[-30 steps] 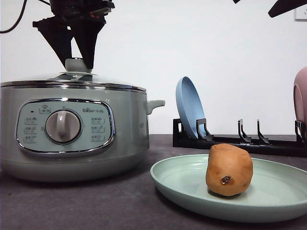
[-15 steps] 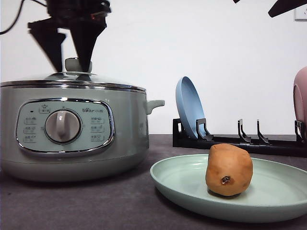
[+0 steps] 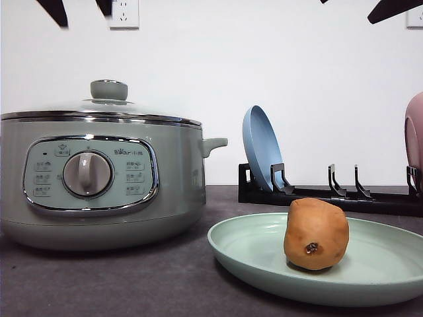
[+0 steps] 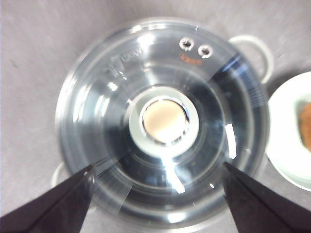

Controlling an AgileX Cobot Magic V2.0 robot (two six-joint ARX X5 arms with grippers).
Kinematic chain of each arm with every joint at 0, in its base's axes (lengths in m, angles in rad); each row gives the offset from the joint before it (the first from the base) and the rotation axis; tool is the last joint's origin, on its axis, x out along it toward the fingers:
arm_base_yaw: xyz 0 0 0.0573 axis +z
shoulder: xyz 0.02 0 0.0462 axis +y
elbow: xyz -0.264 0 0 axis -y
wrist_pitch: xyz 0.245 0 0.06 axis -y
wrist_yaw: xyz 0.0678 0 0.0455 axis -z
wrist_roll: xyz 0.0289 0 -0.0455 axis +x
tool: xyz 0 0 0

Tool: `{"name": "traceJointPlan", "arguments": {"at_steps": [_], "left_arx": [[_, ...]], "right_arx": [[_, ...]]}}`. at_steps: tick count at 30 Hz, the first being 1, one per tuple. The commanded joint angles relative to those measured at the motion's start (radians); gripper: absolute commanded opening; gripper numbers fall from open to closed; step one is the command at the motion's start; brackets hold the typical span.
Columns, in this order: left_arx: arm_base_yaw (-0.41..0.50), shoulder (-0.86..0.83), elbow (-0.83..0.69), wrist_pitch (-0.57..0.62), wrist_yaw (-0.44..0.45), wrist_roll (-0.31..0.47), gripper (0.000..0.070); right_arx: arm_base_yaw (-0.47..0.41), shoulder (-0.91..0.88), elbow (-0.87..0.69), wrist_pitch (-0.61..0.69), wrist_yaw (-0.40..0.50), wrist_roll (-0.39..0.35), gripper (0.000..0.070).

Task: Transfer potato from steamer to green plate

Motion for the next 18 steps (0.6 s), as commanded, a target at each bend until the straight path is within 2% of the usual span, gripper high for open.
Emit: {"name": "traceJointPlan", "arguments": {"at_steps": [1, 4, 9, 14, 18], "left_arx": [[-0.004, -0.022, 0.021, -0.007, -0.002, -0.014, 0.0519], [-0.005, -0.095, 0.021, -0.025, 0.009, -0.02, 0.0518], [-0.005, -0.202, 0.021, -0.039, 0.087, -0.021, 0.0514], [-0.005, -0.279, 0.021, -0.061, 0.11, -0.021, 0.051], [-0.005, -0.315, 0.021, -0.061, 0.164, -0.021, 0.0508]], "right_arx": [[0.006, 0.003, 0.02, 0.005, -0.01, -0.007, 0.055], [0.006, 0.003, 0.02, -0.006, -0.038, -0.004, 0.055], [0.006, 0.003, 0.02, -0.041, -0.105, 0.002, 0.055], [0.006, 0.003, 0.021, -0.08, -0.211, 0.026, 0.055], [0.006, 0.003, 0.021, -0.112, -0.297, 0.046, 0.055]]}}
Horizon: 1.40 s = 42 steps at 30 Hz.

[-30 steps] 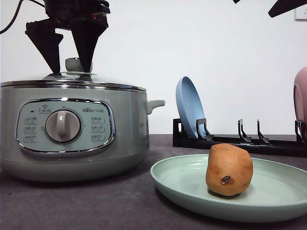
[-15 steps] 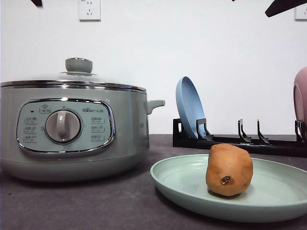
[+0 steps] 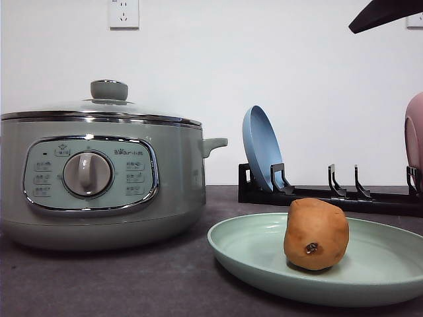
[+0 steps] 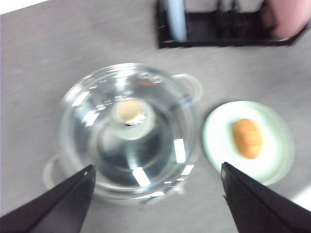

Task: Transfer potato from steamer to green plate

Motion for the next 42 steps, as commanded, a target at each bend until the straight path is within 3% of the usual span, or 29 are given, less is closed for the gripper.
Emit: {"name": "traceJointPlan", "arguments": {"at_steps": [1, 7, 10, 11, 13, 14, 15, 16, 42], "left_arx": [[-0.005, 0.001, 0.021, -0.028, 0.027, -0.003, 0.0508], [-0.005, -0.002, 0.021, -0.028, 0.038, -0.002, 0.0483], [-0.005, -0.002, 0.021, -0.028, 0.038, -0.002, 0.032], [-0.005, -0.002, 0.021, -0.028, 0.038, -0.002, 0.0242], [-0.005, -0.002, 0.021, -0.028, 0.038, -0.002, 0.0046], [-0.005, -0.002, 0.021, -0.028, 0.037, -0.002, 0.0014], [-0.005, -0.002, 0.021, -0.028, 0.037, -0.002, 0.0003], [-0.005, -0.002, 0.021, -0.028, 0.037, -0.002, 0.0003], [-0.003, -0.006, 0.021, -0.028, 0.037, -0.003, 0.0003]], "right_arx": [[0.006, 0.003, 0.021, 0.0, -0.026, 0.02, 0.055], [0.006, 0.003, 0.021, -0.006, -0.036, 0.02, 0.0549], [0.006, 0.003, 0.021, -0.012, -0.036, 0.02, 0.0533], [0.006, 0.003, 0.021, -0.015, -0.036, 0.02, 0.0485], [0.006, 0.003, 0.021, -0.022, -0.036, 0.02, 0.0252], [0.006, 0.003, 0.021, -0.024, -0.035, 0.02, 0.0109], [0.006, 0.003, 0.021, -0.024, -0.035, 0.019, 0.0032], [0.006, 0.003, 0.021, -0.024, -0.034, 0.018, 0.0001], [0.006, 0.003, 0.021, -0.018, -0.025, 0.019, 0.0001]]}}
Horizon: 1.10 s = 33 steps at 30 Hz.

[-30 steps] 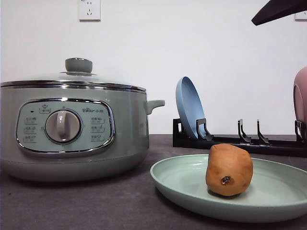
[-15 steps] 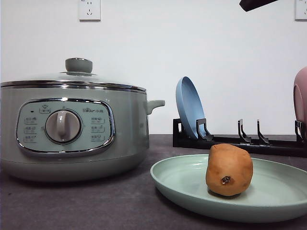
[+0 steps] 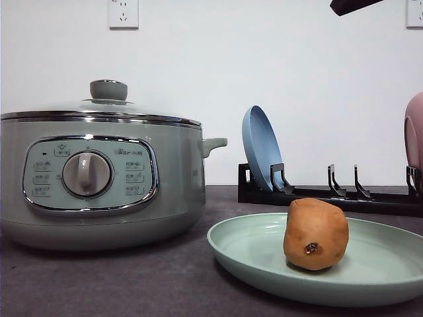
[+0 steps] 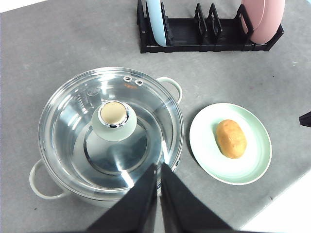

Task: Transfer potato from steamer to green plate

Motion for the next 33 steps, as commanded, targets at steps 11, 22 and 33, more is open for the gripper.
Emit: {"name": "traceJointPlan", "arguments": {"at_steps": [11, 22, 33], "left_arx": [[0.173, -0.266, -0.206, 0.454, -0.009, 0.038, 0.0003], [0.428, -0.766, -0.962, 1.041, -0.204, 0.063, 0.0003], [0.49, -0.986, -1.407, 1.198, -0.236, 0.062, 0.0003]], "right_arx": [[0.006, 0.003, 0.021, 0.01, 0.0, 0.01, 0.0001], [0.006, 0.003, 0.021, 0.011, 0.0, 0.01, 0.0001], [0.006, 0.003, 0.021, 0.011, 0.0, 0.01, 0.0001]]}}
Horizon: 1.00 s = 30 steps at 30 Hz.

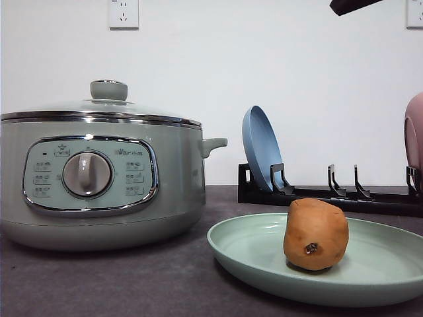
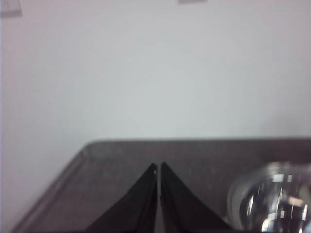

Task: Transfer potato from steamer to green plate

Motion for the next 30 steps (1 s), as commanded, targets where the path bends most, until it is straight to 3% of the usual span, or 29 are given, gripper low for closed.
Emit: {"name": "traceJointPlan", "arguments": {"at_steps": [1, 12, 30], "left_arx": [[0.004, -0.02, -0.043, 0.027, -0.017, 0.01, 0.0003], [0.004, -0.171, -0.327, 0.054, -0.047, 0.01, 0.0003], [0.004, -0.242, -0.492, 0.046, -0.047, -0.006, 0.0003]], "right_arx": [[0.006, 0.003, 0.021, 0.011, 0.0, 0.01, 0.0001], [0.006, 0.003, 0.021, 0.011, 0.0, 0.01, 0.0001], [0.006, 0.003, 0.021, 0.011, 0.0, 0.01, 0.0001]]}}
